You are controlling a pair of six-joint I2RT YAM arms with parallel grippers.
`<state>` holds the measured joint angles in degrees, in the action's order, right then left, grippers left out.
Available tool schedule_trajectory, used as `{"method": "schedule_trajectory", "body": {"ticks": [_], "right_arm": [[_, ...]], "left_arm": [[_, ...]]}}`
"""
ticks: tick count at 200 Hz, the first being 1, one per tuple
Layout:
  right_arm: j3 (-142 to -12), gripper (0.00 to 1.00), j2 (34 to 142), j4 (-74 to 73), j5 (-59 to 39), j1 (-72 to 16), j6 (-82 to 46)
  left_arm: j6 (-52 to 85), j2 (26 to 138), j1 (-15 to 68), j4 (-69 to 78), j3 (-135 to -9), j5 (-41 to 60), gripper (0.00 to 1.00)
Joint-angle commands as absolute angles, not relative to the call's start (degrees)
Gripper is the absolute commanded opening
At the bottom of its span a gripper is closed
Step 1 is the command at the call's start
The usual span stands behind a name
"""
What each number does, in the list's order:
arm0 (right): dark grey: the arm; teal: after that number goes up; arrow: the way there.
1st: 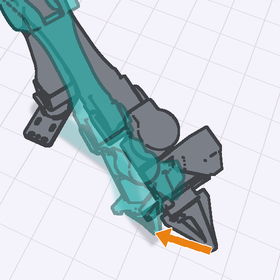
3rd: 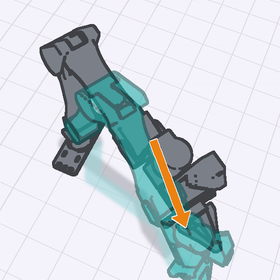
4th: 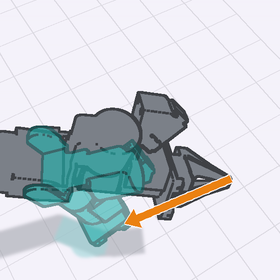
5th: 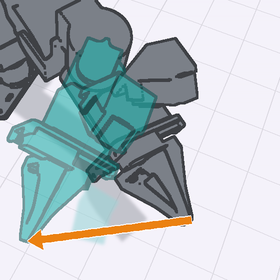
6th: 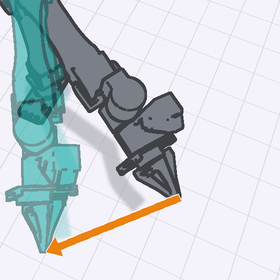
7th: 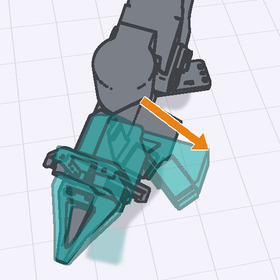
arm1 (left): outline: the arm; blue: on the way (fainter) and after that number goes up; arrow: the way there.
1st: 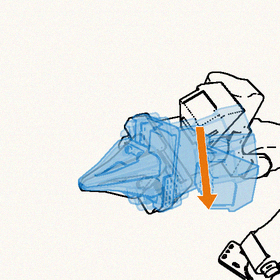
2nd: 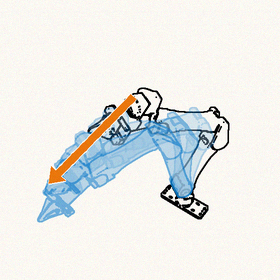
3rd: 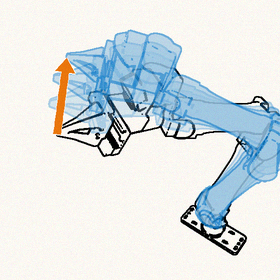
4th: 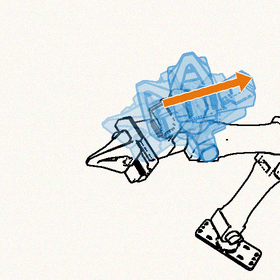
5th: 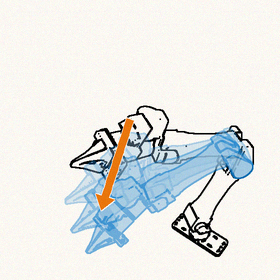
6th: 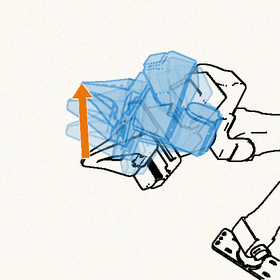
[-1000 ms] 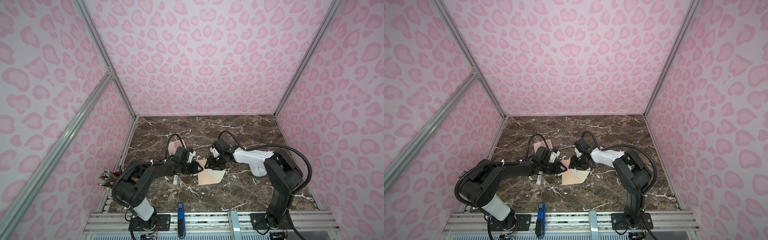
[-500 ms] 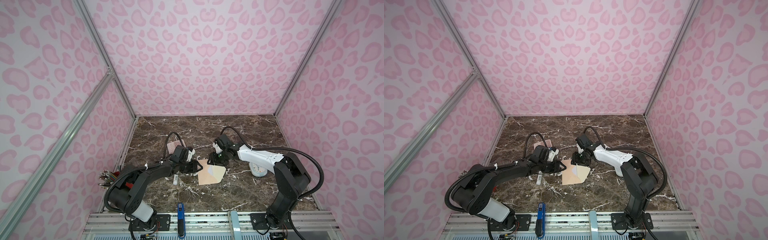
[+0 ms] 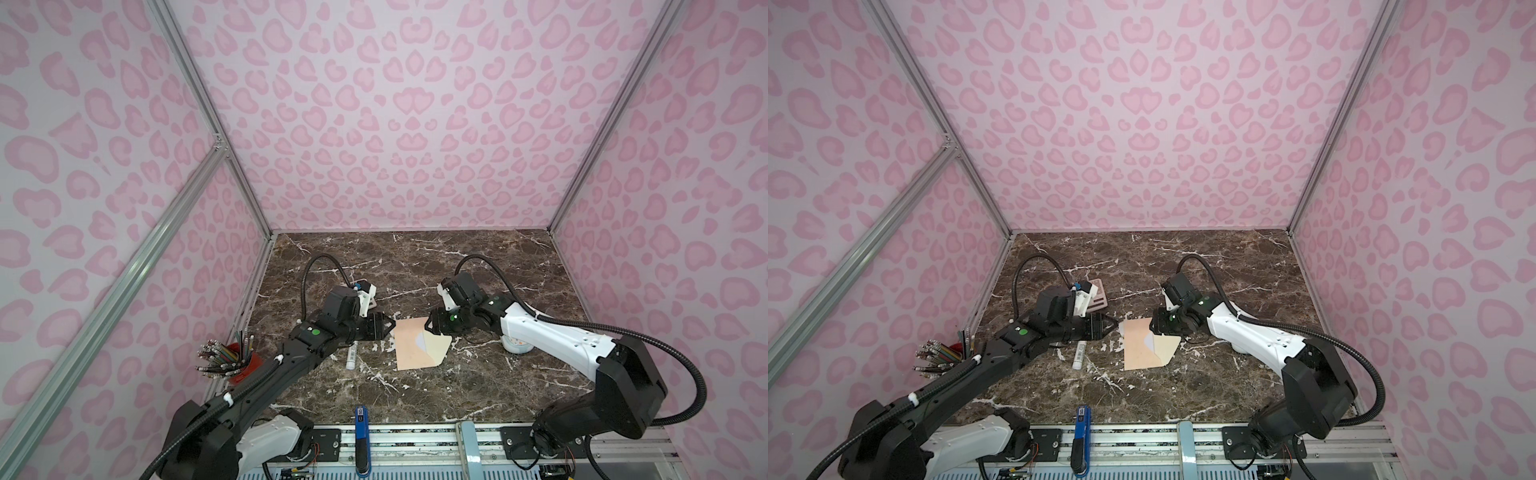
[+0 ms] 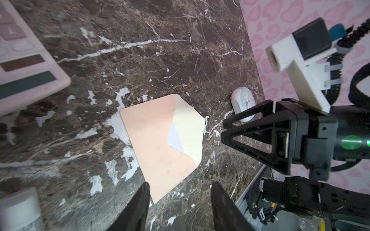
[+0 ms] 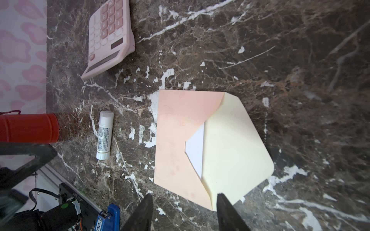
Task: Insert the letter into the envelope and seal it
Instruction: 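Release the envelope and lift both grippers away from it, then grasp the white glue stick with the left gripper while the right draws back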
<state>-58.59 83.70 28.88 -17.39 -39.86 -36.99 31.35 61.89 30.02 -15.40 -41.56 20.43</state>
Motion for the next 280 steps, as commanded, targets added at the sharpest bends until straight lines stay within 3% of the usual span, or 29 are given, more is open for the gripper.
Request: {"method": "schedule_trajectory", "body": {"ticks": [1, 55, 125, 188, 280], "right_arm": [[-55.7, 0.54, 80.3, 23.6, -13.5, -42.1, -35.1], [-45.0, 0.52, 71.2, 8.0, -4.2, -54.7, -25.7], [-31.4, 0.51, 64.6, -16.3, 0.1, -66.9, -16.0], [-21.6, 0.50, 63.3, -29.3, 1.3, -68.8, -8.3], [-18.9, 0.50, 62.8, -32.2, 3.2, -68.7, -8.6]], "left_arm": [[30.3, 57.1, 30.1, -23.6, -41.2, 12.2, 0.55], [31.3, 49.1, 30.1, -38.1, -39.6, -1.3, 0.60], [33.1, 63.3, 30.6, -37.3, -38.2, -4.1, 0.65], [30.7, 71.0, 30.2, -32.6, -38.9, -4.0, 0.65], [26.6, 81.3, 29.0, -32.9, -43.1, -4.8, 0.51]]}}
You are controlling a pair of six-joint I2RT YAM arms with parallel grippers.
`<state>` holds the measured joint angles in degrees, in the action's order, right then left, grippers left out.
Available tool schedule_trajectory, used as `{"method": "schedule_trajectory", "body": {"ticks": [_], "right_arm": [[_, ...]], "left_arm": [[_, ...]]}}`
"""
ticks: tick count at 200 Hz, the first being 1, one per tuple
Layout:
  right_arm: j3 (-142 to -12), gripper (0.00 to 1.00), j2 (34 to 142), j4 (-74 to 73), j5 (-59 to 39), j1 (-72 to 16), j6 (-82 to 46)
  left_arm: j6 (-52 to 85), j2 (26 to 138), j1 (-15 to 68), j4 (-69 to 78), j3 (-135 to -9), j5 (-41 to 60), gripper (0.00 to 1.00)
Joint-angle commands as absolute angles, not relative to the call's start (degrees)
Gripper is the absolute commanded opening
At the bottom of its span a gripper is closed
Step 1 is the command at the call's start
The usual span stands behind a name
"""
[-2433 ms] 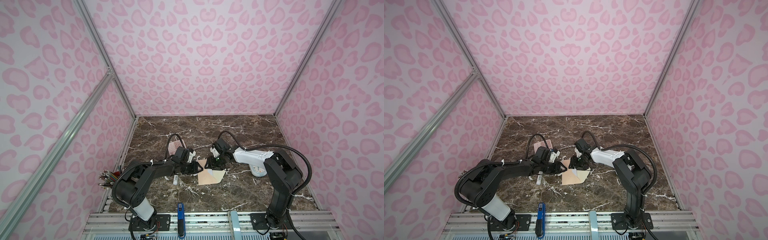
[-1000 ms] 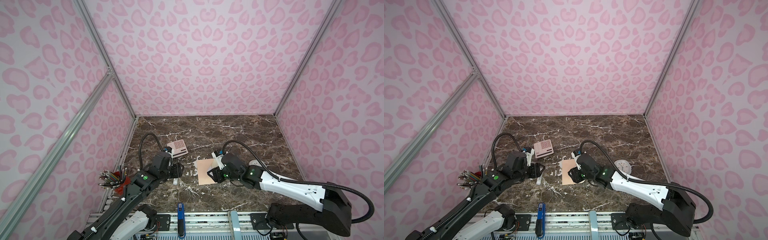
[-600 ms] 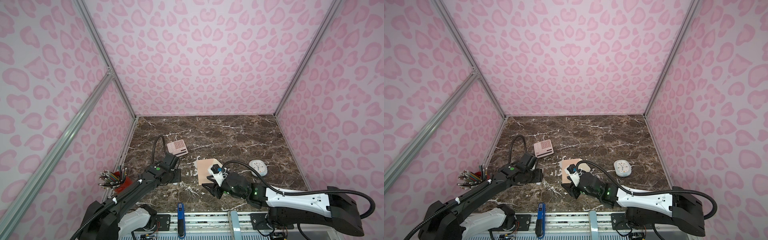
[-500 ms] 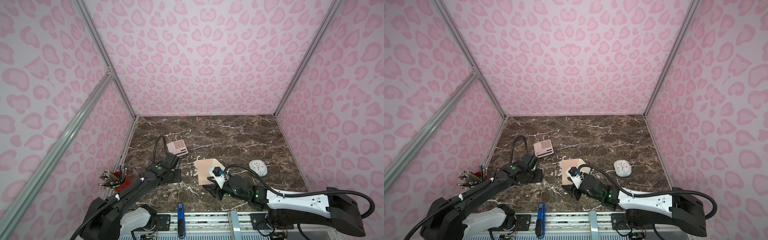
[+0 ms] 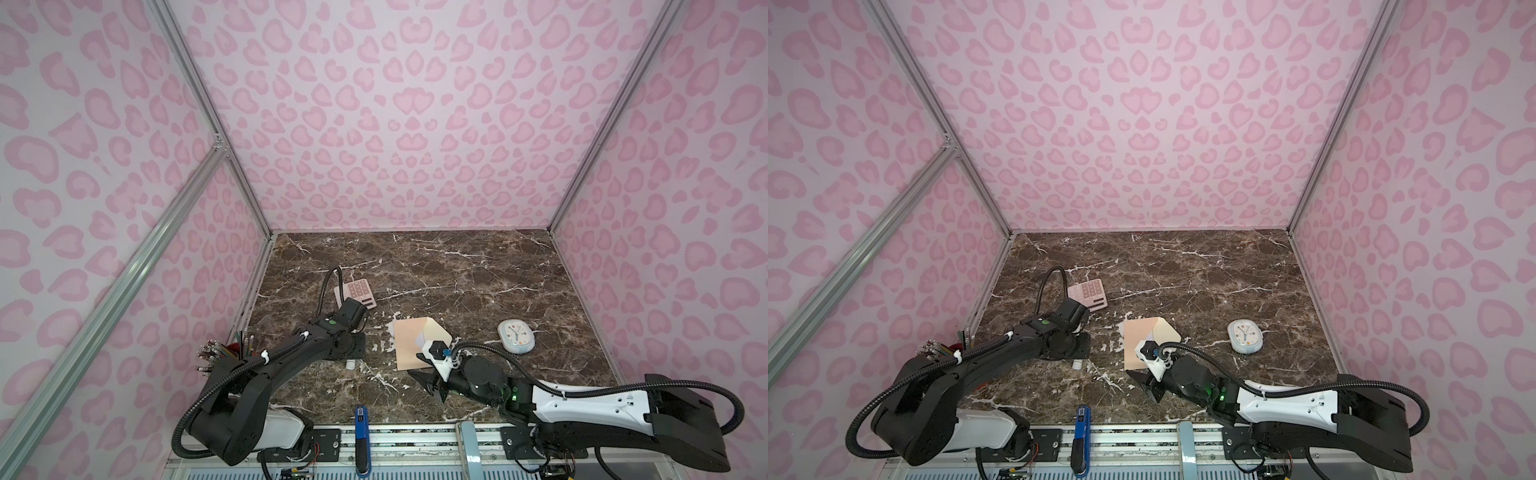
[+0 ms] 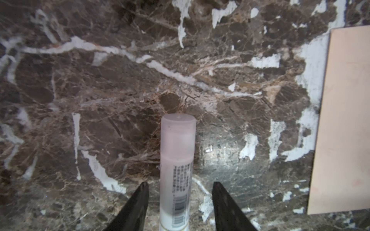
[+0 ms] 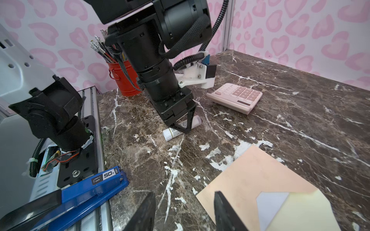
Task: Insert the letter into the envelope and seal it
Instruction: 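Grasp the white glue stick with the left gripper while the right draws back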
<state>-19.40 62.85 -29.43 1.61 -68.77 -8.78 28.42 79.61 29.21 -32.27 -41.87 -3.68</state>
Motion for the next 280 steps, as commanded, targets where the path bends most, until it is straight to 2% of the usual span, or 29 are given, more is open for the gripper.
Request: {"method": "schedule_trajectory", "body": {"ticks": [1, 105, 179, 231, 280], "right_arm": [[-18.9, 0.50, 62.8, -32.2, 3.2, -68.7, -8.6], [-19.4, 0.50, 64.9, -32.5, 1.8, -66.2, -11.1], [-16.7, 0.50, 63.3, -35.5, 0.3, -64.4, -12.7], [-15.6, 0.51, 63.0, -37.0, -0.7, -63.1, -13.6], [-14.7, 0.51, 62.6, -38.1, -1.6, -62.0, -14.4]], "left_arm": [[26.6, 81.3, 29.0, -32.9, -43.1, -4.8, 0.51], [24.9, 86.9, 28.9, -39.6, -46.9, -5.0, 0.40], [23.9, 90.6, 28.9, -43.1, -49.7, -4.8, 0.38], [22.9, 92.9, 28.7, -41.8, -50.3, -1.4, 0.38], [21.6, 94.1, 27.6, -40.5, -50.8, 1.0, 0.43]]}}
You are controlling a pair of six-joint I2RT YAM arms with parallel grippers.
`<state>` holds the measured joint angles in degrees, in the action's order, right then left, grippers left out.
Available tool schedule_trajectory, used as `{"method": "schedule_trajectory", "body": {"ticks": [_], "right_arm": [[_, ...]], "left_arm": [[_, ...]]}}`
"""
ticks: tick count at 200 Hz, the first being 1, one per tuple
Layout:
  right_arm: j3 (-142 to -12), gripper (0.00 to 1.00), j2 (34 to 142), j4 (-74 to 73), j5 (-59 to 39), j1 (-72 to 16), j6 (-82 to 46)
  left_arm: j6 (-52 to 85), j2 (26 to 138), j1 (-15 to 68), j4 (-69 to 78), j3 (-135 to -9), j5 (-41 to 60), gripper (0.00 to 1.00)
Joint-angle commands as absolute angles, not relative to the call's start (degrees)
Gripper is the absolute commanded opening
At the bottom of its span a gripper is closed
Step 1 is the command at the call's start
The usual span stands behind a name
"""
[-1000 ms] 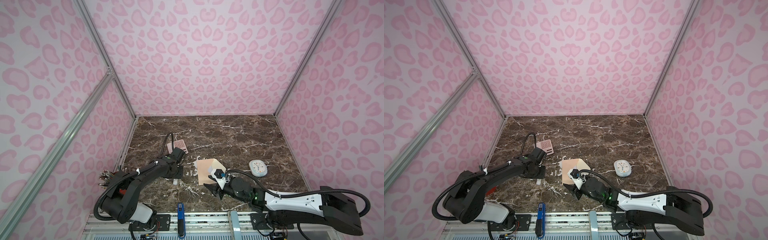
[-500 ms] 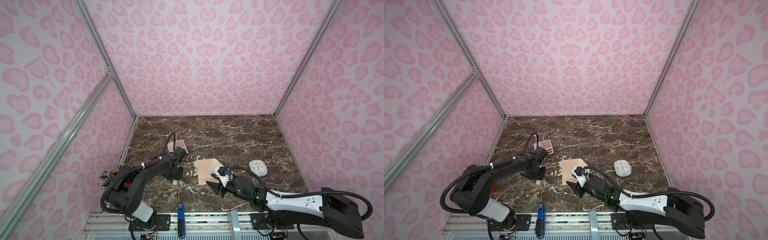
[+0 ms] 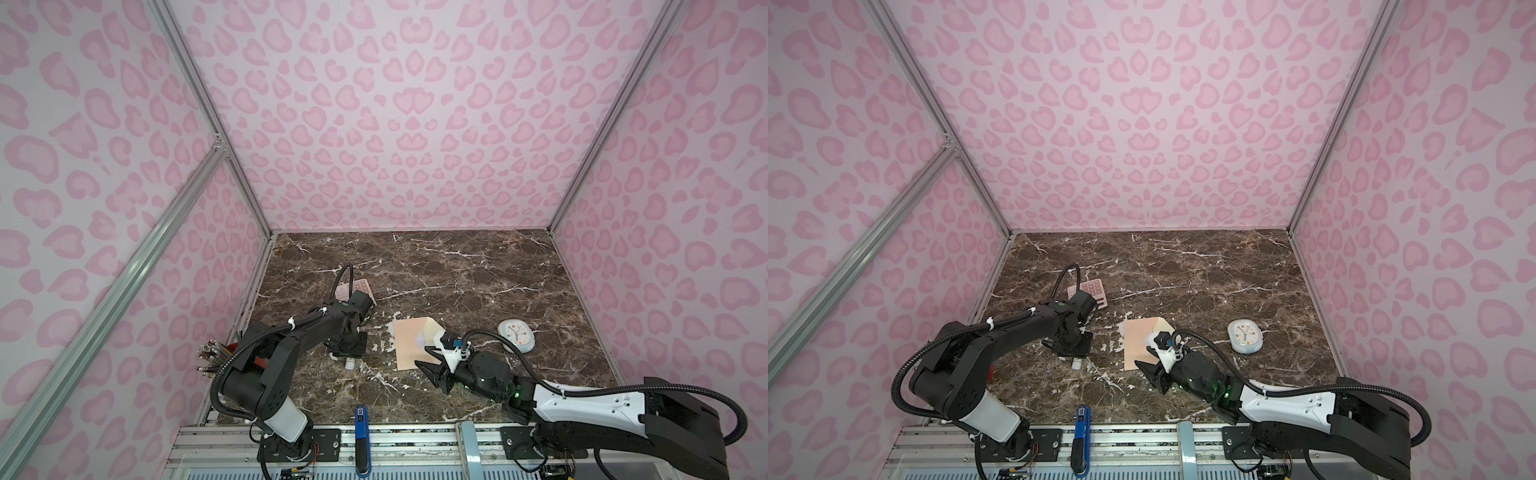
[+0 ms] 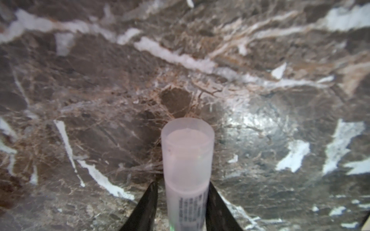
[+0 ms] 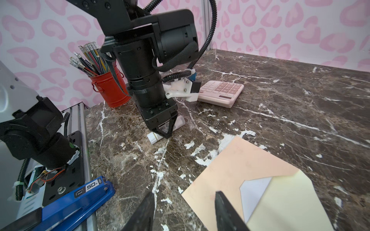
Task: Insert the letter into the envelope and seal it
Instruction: 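Grasp the white glue stick with the left gripper while the right draws back, then lift the glue stick with the left gripper while the right gripper reaches toward it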
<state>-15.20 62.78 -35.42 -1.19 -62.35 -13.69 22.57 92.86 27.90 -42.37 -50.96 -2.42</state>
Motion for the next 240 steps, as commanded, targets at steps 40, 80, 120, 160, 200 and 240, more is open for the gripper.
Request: {"method": "schedule_trajectory", "body": {"ticks": [40, 80, 120, 160, 200, 240], "right_arm": [[-14.9, 0.51, 63.0, -38.2, -1.8, -61.8, -14.7], [-15.4, 0.51, 63.6, -37.9, -2.0, -61.7, -14.7], [-15.6, 0.51, 63.8, -37.6, -2.1, -61.6, -14.7], [-15.2, 0.50, 63.1, -37.7, -1.5, -61.6, -15.0], [-15.1, 0.50, 62.0, -36.7, 0.3, -61.7, -16.2], [-19.3, 0.51, 57.3, -27.3, 4.0, -61.7, -17.3]], "left_arm": [[20.7, 94.6, 27.3, -39.6, -51.5, 1.8, 0.44], [19.9, 95.4, 27.2, -38.8, -51.3, 3.0, 0.38], [19.9, 96.0, 27.2, -38.3, -51.3, 3.1, 0.31], [19.9, 93.9, 27.2, -38.7, -50.8, 3.2, 0.24], [19.1, 85.0, 29.2, -39.5, -50.4, 2.5, 0.24], [18.3, 70.5, 35.0, -37.3, -49.5, 1.4, 0.24]]}}
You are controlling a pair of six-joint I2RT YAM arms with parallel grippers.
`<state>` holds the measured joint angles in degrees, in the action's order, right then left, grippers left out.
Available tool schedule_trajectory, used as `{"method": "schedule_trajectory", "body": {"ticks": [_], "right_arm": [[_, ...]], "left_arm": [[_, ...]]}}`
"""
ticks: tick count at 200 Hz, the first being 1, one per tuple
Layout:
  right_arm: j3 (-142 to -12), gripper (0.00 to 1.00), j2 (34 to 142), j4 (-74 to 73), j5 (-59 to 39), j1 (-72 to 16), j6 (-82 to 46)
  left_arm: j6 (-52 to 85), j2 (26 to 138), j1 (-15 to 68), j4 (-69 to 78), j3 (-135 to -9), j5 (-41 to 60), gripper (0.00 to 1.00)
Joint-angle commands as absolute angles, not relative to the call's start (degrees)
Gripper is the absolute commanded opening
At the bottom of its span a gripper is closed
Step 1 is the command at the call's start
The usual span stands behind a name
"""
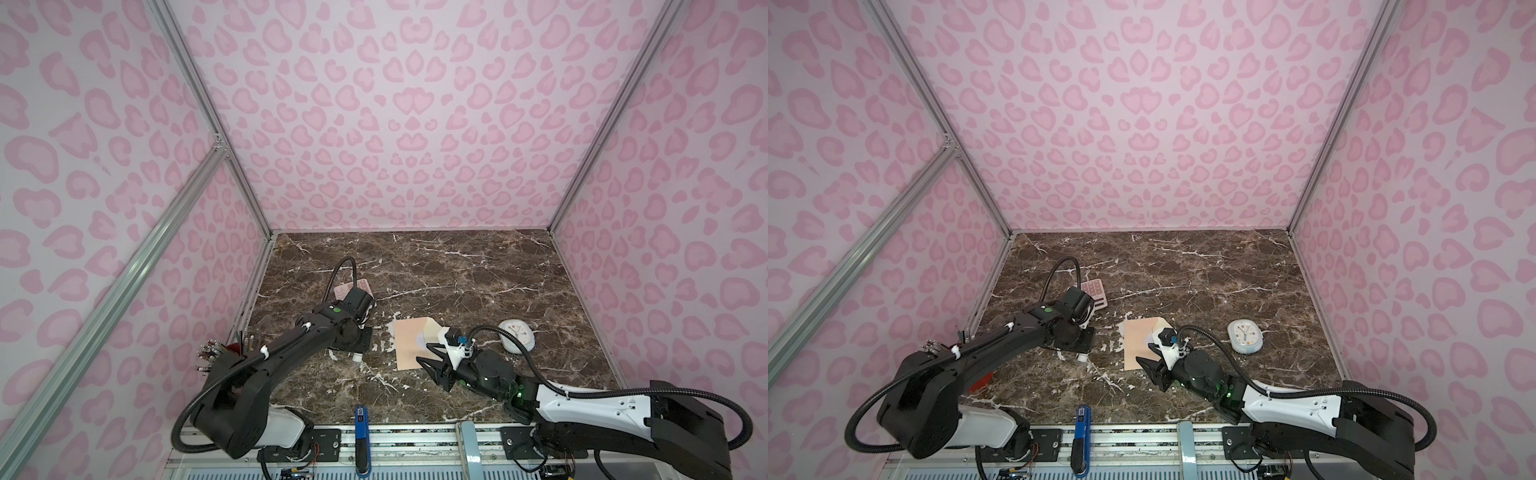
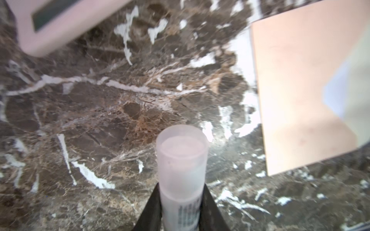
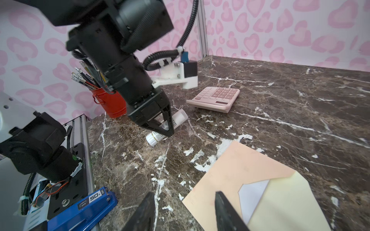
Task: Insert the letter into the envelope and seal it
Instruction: 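Lift the glue stick with the left gripper while the right gripper reaches toward it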
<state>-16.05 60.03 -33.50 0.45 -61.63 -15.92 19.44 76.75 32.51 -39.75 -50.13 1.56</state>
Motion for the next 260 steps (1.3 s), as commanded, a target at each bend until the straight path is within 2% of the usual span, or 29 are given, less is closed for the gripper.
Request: {"method": "schedule_trajectory", "body": {"ticks": [1, 45, 76, 152, 260], "right_arm": [[-19.6, 0.51, 57.1, -26.8, 4.1, -61.7, -17.3], [-29.9, 0.55, 47.8, -13.6, 10.4, -61.6, -22.1], [-38.4, 0.57, 47.1, -2.5, 12.4, -61.6, -26.8], [-56.8, 0.58, 58.3, 18.5, 10.3, -61.6, -32.7], [-63.2, 0.62, 66.6, 24.0, 6.5, -59.8, -35.5]], "left_arm": [[18.2, 70.3, 35.1, -37.2, -49.4, 1.5, 0.24], [18.4, 56.0, 40.2, -25.2, -43.8, 5.0, 0.24], [19.9, 51.1, 43.3, -13.0, -39.3, 7.9, 0.24], [20.6, 54.3, 49.4, 1.8, -38.3, 8.4, 0.24], [20.2, 57.4, 52.7, 4.9, -39.4, 6.4, 0.22]]}}
